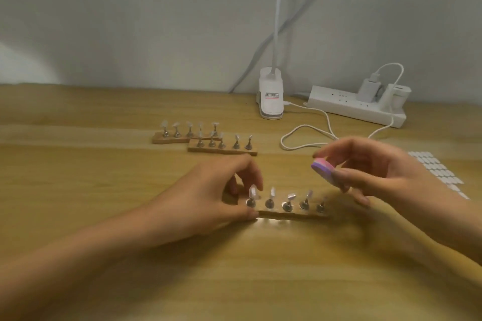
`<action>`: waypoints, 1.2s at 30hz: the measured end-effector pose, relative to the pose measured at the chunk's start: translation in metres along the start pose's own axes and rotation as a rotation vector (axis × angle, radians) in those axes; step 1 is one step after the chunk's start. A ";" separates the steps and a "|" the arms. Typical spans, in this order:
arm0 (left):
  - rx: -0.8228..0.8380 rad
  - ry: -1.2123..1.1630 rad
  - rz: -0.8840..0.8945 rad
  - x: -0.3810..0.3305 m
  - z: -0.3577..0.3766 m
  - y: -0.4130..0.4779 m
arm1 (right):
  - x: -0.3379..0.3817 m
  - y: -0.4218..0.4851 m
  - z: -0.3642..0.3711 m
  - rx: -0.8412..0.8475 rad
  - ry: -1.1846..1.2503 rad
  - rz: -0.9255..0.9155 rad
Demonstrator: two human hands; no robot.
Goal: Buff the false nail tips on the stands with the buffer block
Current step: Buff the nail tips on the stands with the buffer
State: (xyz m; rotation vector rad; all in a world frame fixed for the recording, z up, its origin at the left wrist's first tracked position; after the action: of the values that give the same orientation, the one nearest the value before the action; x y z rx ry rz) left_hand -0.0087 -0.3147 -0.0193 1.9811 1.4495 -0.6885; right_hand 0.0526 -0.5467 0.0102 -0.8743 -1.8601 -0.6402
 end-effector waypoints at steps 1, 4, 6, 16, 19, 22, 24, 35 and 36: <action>0.004 -0.006 0.008 -0.002 0.003 0.004 | -0.004 0.001 0.001 0.003 0.104 0.042; -0.002 -0.050 -0.002 -0.003 0.007 0.009 | -0.019 -0.001 0.004 0.008 0.384 0.148; -0.020 -0.112 -0.006 -0.002 0.006 0.009 | -0.027 -0.004 0.004 -0.001 0.467 0.166; -0.213 -0.066 0.165 -0.010 0.005 -0.006 | -0.038 -0.002 0.001 0.026 0.572 0.118; -0.280 0.121 0.304 -0.021 0.005 -0.011 | -0.039 -0.002 0.001 0.039 0.583 0.087; -0.243 0.105 0.330 -0.022 0.007 -0.011 | -0.038 -0.002 0.001 0.060 0.583 0.083; -0.198 0.039 0.265 -0.019 0.008 -0.009 | -0.039 -0.002 0.001 0.058 0.590 0.082; -0.233 -0.065 0.100 -0.012 0.006 -0.003 | -0.015 -0.023 -0.002 0.098 0.352 -0.359; -0.239 -0.036 0.118 -0.012 0.006 -0.004 | -0.011 -0.032 0.001 0.124 0.130 -0.417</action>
State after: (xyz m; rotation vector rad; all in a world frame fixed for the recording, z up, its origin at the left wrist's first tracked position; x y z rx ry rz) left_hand -0.0161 -0.3264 -0.0155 1.8419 1.3161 -0.4733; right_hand 0.0299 -0.5684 -0.0022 -0.3545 -1.9536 -0.8042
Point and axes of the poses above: each hand's wrist, its own y-axis towards the middle knuckle, its own z-axis out of the palm, x = y × z, the point moved 4 cm from there along y, towards the middle knuckle, and after that the axes turned 2 degrees about z, right-handed, at the moved point
